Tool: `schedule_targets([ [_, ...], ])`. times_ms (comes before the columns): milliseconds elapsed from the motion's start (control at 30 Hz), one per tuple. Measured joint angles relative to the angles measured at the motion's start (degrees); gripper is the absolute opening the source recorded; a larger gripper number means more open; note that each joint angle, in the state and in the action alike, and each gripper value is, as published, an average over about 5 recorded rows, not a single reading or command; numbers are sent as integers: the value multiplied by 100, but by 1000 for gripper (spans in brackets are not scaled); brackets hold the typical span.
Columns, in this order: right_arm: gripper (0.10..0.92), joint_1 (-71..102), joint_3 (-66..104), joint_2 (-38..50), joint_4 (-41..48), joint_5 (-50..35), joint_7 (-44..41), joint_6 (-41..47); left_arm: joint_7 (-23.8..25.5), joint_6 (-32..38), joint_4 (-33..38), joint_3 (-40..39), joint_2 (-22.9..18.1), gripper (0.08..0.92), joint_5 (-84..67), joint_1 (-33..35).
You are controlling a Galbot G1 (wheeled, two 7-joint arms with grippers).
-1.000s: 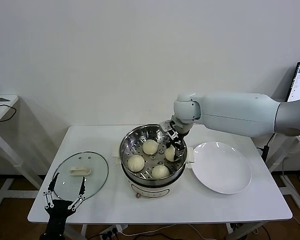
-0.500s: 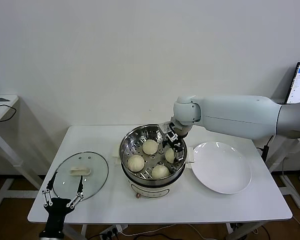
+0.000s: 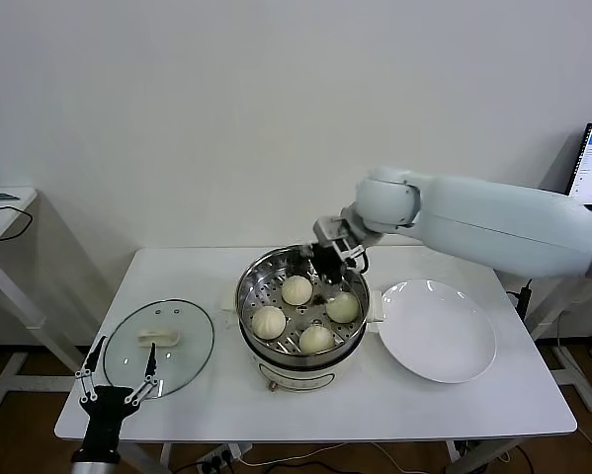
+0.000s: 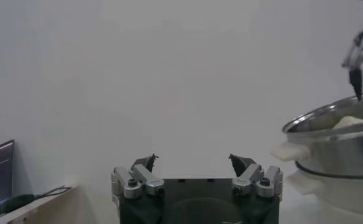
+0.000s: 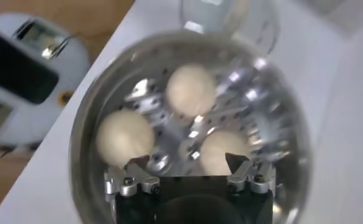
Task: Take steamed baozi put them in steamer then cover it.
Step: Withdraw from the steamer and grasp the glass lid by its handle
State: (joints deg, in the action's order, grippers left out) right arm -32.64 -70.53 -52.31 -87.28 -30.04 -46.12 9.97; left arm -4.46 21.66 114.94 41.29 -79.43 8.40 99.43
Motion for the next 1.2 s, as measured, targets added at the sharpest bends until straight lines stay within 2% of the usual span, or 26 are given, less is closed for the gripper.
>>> schedule_targets([
  [300, 823, 2350, 2512, 604, -43, 146, 2834, -868, -176, 44, -79, 126, 22, 823, 587, -193],
  [500, 823, 4404, 4605, 471, 105, 404, 4049, -1628, -326, 119, -107, 149, 57, 823, 1144, -308],
  [867, 823, 7478, 7640, -395, 205, 921, 4878, -2634, -653, 291, -484, 327, 194, 823, 2523, -484],
  [1200, 823, 9159, 8930, -1113, -25, 1371, 5110, -2987, -1016, 36, -1103, 465, 423, 823, 4211, -382],
])
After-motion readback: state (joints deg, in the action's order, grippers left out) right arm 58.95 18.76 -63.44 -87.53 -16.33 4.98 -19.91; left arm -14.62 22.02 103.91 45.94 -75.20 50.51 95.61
